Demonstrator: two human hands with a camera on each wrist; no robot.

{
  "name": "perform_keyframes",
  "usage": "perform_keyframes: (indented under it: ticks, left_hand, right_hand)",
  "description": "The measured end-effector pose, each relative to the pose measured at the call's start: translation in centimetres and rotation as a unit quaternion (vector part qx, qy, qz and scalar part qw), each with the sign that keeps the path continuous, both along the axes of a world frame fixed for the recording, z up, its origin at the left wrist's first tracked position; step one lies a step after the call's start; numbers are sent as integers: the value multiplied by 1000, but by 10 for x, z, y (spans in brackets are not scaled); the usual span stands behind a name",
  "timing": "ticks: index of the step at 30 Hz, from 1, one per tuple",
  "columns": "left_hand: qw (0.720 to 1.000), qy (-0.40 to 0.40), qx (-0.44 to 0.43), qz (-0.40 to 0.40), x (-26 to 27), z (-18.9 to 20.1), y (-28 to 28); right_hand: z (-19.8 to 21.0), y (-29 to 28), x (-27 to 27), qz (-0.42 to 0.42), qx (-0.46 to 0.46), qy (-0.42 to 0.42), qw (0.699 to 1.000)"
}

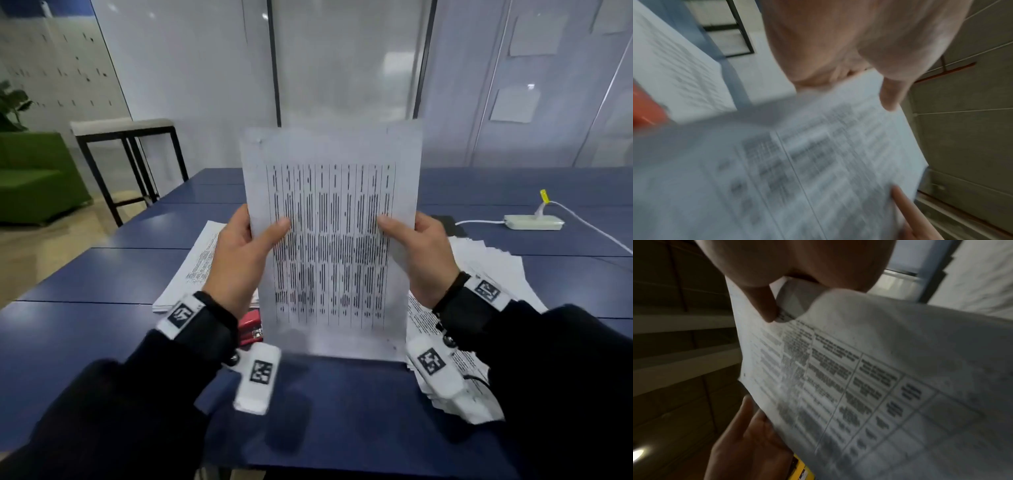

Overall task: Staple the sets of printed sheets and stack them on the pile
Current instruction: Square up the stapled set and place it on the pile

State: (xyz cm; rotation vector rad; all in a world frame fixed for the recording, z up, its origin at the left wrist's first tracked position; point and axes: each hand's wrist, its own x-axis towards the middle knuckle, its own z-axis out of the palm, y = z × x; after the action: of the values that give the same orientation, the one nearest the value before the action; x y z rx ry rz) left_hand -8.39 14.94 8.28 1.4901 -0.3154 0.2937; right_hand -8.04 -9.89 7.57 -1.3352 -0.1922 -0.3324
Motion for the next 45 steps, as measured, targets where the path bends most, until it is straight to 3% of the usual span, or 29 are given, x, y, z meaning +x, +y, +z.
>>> perform_keyframes:
  ticks: [3, 6, 10, 13, 23, 29, 45]
  left_hand:
    - [993, -78, -55, 72, -6, 17, -24]
    - [987, -110, -23, 112, -11, 12, -32]
    - [992, -75, 4, 104, -18, -18, -33]
    - [993, -77, -6, 91, -18, -19, -32]
    - [986, -139, -26, 84, 2, 29, -32]
    - [993, -85, -14, 84, -5, -1, -26]
    - [994, -64, 9, 86, -2, -17, -20]
  right_hand:
    - [26, 2, -2, -24, -11, -67, 997]
    - [29, 0, -5, -46, -52, -91, 993]
    - [-5, -2, -11, -53, -113, -50, 991]
    - [-10, -3, -12, -48, -119, -35, 991]
    - [60, 0, 2, -20, -39, -97, 994]
    - [32, 3, -2, -13, -40, -27, 999]
    - [21, 6, -3, 3, -64, -17, 998]
